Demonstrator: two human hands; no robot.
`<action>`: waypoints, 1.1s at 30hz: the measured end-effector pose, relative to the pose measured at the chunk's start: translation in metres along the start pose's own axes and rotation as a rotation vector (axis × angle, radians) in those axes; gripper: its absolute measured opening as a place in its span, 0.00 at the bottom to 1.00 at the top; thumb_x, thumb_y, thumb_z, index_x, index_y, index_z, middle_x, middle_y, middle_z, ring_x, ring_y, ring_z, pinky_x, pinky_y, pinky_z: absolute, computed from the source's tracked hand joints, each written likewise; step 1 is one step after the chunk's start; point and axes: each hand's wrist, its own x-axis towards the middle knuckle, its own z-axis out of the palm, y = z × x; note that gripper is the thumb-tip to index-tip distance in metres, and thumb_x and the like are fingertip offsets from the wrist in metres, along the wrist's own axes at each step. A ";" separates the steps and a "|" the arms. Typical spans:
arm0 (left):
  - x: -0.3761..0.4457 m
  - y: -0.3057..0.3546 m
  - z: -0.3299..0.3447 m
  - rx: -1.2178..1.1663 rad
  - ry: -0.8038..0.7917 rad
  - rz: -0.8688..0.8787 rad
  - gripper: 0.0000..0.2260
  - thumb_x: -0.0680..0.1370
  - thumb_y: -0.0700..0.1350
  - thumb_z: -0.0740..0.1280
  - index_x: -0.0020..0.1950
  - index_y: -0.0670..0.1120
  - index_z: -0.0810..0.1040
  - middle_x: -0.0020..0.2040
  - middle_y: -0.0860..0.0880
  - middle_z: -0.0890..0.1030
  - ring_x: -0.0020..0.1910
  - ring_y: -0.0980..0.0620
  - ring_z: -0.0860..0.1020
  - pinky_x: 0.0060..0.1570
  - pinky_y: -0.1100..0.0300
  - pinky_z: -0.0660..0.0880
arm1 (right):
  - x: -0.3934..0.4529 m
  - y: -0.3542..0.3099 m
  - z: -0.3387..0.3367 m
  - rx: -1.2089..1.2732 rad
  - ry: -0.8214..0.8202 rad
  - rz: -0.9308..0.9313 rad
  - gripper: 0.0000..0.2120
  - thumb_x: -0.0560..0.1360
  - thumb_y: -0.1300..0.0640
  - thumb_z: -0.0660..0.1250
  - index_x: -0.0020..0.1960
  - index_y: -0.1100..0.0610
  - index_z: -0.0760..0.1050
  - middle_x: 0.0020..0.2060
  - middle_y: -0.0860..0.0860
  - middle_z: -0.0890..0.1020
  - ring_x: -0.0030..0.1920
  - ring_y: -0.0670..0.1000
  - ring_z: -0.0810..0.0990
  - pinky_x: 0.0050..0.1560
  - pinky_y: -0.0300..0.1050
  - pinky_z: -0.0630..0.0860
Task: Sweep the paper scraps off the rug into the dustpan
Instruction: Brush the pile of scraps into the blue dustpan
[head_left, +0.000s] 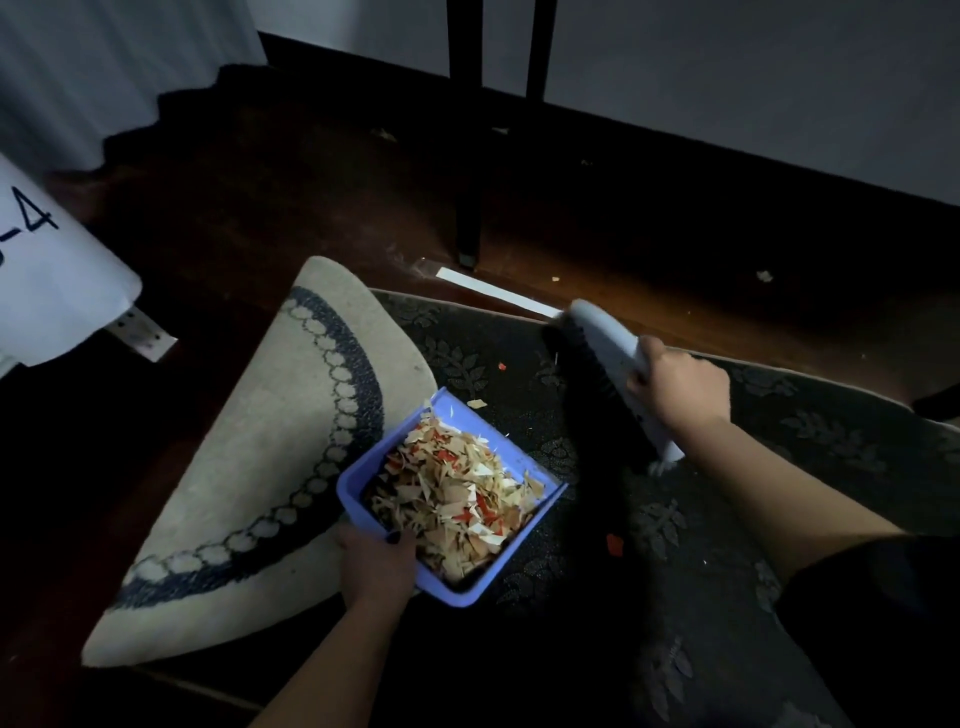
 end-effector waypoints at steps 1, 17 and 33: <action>-0.001 -0.001 0.000 0.000 -0.004 -0.001 0.29 0.77 0.43 0.69 0.69 0.32 0.58 0.65 0.33 0.72 0.62 0.36 0.74 0.56 0.49 0.72 | 0.005 -0.001 0.004 -0.002 -0.009 0.040 0.14 0.79 0.51 0.60 0.61 0.57 0.66 0.37 0.53 0.77 0.33 0.55 0.74 0.27 0.42 0.63; 0.000 -0.007 -0.003 -0.095 -0.020 -0.061 0.27 0.74 0.45 0.71 0.65 0.39 0.60 0.60 0.34 0.74 0.53 0.36 0.78 0.53 0.45 0.78 | -0.010 -0.052 0.007 -0.103 -0.186 -0.514 0.21 0.79 0.46 0.56 0.70 0.48 0.62 0.55 0.51 0.79 0.49 0.57 0.81 0.42 0.45 0.73; 0.000 -0.007 -0.002 -0.012 -0.047 -0.069 0.31 0.77 0.48 0.68 0.71 0.37 0.55 0.62 0.35 0.74 0.56 0.36 0.78 0.53 0.52 0.75 | 0.016 -0.028 -0.006 -0.045 -0.023 -0.102 0.14 0.78 0.50 0.61 0.61 0.55 0.67 0.46 0.56 0.82 0.44 0.59 0.81 0.35 0.45 0.68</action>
